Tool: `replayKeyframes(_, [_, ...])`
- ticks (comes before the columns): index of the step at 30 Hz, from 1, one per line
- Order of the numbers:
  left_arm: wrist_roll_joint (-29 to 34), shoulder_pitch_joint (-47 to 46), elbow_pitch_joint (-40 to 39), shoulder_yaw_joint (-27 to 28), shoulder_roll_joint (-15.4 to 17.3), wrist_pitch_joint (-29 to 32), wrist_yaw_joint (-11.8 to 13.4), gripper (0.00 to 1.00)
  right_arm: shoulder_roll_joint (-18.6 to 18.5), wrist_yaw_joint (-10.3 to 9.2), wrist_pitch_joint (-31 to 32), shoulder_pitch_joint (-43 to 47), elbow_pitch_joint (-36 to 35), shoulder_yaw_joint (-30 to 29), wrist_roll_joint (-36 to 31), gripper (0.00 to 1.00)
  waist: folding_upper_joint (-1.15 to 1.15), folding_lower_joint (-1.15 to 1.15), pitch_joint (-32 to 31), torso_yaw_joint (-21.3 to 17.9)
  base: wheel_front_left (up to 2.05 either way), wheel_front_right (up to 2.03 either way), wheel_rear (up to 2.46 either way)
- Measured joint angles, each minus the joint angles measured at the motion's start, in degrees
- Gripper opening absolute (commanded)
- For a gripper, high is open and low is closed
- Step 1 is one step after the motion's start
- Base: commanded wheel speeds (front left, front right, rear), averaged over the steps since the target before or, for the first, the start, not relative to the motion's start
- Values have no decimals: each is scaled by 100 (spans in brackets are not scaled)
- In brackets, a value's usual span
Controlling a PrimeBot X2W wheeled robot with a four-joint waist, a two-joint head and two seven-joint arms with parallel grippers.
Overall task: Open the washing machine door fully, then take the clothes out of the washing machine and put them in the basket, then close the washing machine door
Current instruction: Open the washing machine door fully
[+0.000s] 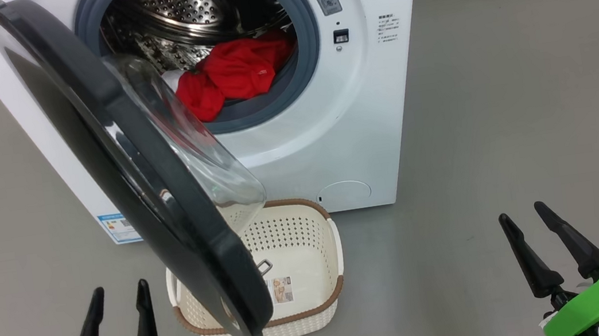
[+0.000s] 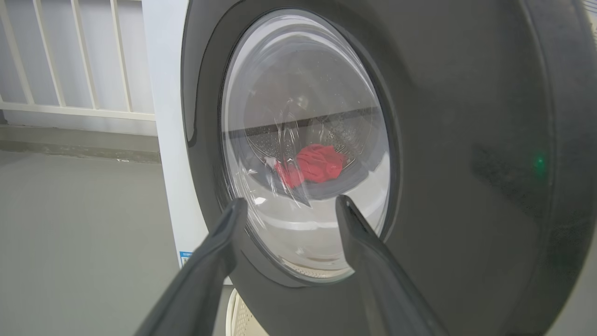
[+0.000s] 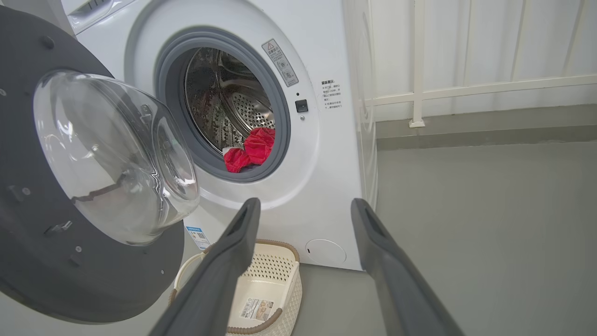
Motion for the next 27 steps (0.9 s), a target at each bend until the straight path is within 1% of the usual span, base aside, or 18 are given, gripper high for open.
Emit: replayKeyframes(27, [0,-1,-4,20,-3,0,0,100,37,0,0,2,36,-66,-93,100,0,0,5,36,0,0,0])
